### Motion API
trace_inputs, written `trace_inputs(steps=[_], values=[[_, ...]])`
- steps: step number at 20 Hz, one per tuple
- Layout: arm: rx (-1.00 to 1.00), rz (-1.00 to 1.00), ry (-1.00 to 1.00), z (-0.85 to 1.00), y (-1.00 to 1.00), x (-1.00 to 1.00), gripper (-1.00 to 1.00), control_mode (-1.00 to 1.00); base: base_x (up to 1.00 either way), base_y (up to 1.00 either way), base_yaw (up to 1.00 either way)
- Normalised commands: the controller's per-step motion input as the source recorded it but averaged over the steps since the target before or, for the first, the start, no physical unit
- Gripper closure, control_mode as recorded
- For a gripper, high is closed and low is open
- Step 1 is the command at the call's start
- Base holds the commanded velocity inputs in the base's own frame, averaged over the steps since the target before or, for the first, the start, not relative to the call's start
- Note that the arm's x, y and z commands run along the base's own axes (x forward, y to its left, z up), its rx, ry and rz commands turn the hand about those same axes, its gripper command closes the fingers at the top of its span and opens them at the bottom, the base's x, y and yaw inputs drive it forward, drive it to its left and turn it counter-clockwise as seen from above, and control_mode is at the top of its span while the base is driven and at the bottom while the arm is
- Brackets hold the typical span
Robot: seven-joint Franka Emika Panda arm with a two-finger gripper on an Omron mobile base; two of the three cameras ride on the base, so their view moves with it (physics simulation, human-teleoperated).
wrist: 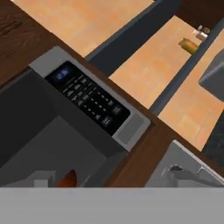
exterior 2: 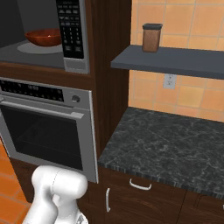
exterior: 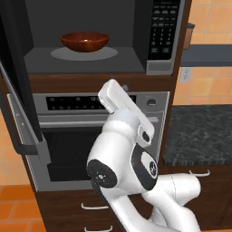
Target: Open the microwave, place the bowl with waffle inside the microwave, then close the microwave door and turn it on.
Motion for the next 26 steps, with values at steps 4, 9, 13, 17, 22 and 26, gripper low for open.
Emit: trace_inputs(steps=[4,9,13,17,22,26], values=[[-0.32,-0.1,-0.06,-0.69,-0.15,0.3,-1.0,-1.0,0.0,0.0,0.0],[-0.24,0.0,-0.24,-0.48,0.54,0.02,-1.0,-1.0,0.0,0.0,0.0],[-0.22,0.0,-0.18,-0.3,0.76,0.0,-1.0,-1.0,0.0,0.0,0.0],[-0.12,0.0,-0.17,-0.23,0.67,0.0,-1.0,-1.0,0.0,0.0,0.0],[-0.01,0.0,-0.21,-0.02,0.71,-0.06,-1.0,-1.0,0.0,0.0,0.0],[0.0,0.0,-0.1,0.0,0.88,-0.08,-1.0,-1.0,0.0,0.0,0.0]])
